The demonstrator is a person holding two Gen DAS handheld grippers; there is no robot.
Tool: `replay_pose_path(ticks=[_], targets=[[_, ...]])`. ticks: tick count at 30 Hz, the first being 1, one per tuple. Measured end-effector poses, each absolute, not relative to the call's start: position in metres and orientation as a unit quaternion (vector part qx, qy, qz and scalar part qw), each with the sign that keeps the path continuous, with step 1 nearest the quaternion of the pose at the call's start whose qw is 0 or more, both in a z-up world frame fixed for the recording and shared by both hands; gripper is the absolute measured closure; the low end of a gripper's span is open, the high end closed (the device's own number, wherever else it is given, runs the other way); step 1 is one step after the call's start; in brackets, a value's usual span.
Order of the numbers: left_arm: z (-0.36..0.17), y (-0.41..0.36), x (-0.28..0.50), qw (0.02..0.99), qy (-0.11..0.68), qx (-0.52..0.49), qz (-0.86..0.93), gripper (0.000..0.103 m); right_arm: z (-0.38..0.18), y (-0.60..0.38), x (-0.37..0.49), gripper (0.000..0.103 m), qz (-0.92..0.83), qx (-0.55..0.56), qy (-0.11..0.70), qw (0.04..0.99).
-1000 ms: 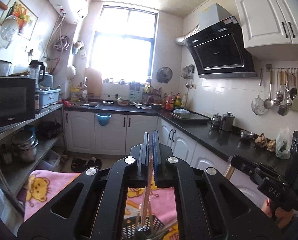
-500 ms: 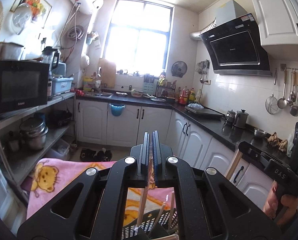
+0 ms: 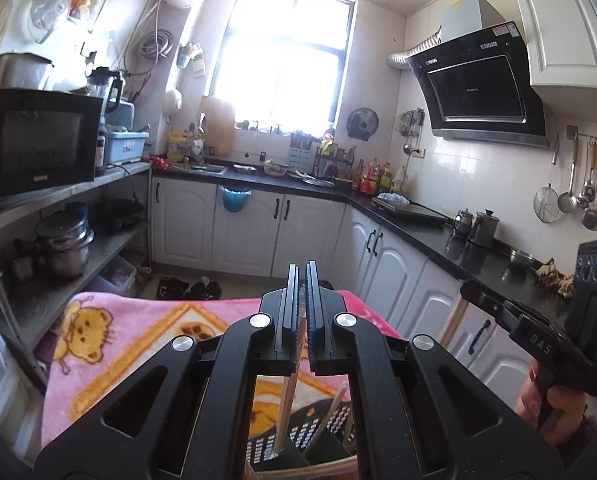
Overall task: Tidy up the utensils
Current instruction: 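Lower both held chopsticks down into the green basket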
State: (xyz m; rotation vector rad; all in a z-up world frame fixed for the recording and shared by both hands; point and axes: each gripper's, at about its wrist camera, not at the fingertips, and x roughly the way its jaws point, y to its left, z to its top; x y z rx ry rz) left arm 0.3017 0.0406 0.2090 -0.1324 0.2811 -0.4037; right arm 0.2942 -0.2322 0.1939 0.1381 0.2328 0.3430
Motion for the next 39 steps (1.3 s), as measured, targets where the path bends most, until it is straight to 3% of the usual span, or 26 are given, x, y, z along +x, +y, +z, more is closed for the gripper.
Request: replay_pose_path(ticks=[15, 39], targets=[[0.150, 0.035, 0.308, 0.961, 0.180, -0.056, -0.203, 0.102, 0.163, -0.220, 0.299, 0.097, 0.166, 0.071, 0.114, 0.977], [0.114, 0.044, 0.297, 0.961, 0.203, -0.059, -0.176, 0.101, 0.124, -0.222, 0.302, 0.097, 0.156, 0.081, 0.151, 0.973]])
